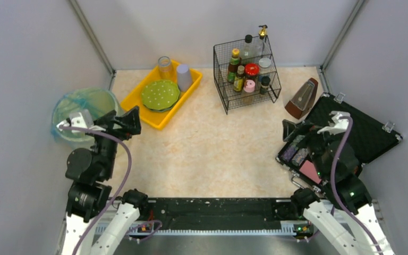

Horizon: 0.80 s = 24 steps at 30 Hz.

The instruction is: Clear the kitchen counter

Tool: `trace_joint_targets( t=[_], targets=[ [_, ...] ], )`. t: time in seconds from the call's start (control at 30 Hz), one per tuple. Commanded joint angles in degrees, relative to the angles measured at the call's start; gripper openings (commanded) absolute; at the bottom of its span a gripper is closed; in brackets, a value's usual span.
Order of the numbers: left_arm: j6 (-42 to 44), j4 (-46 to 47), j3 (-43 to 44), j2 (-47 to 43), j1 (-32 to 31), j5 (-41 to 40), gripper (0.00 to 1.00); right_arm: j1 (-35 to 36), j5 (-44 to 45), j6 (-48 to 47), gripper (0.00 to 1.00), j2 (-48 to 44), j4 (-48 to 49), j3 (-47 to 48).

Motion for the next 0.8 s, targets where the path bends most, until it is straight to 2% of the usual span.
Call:
trace_joint_targets(
  t=[0.0, 0.23, 0.43, 0.53, 0.77],
  targets=[
    [5.4, -0.8, -5.0, -7.7, -0.2, -4.1, 0.96, 0.7, 6.9, -4.9, 0.99, -4.6, -4.3, 3.4],
    [11.5, 0.5, -10.6, -18.5, -0.2, -10.6, 0.99, 0.7, 11.6, -9.8, 0.99, -11.3, -2.7, 3.3],
    [11.5, 9.1, -19.0, -27.2, -0.2, -14.5, 0.99, 0.7, 15.8, -12.7, 0.99, -19.0, 1.6, -0.4],
    [11.3, 11.3, -21.5, -27.5, -0.1, -15.7, 0.99, 0.8, 15.2, -13.4, 0.99, -22.1, 4.2, -3.0],
    [10.3, 11.3, -24.5, -27.5, -0.1, -15.6, 0.99, 0.4, 17.4, -13.9, 0.99, -22.1, 4.8, -4.8]
  ],
)
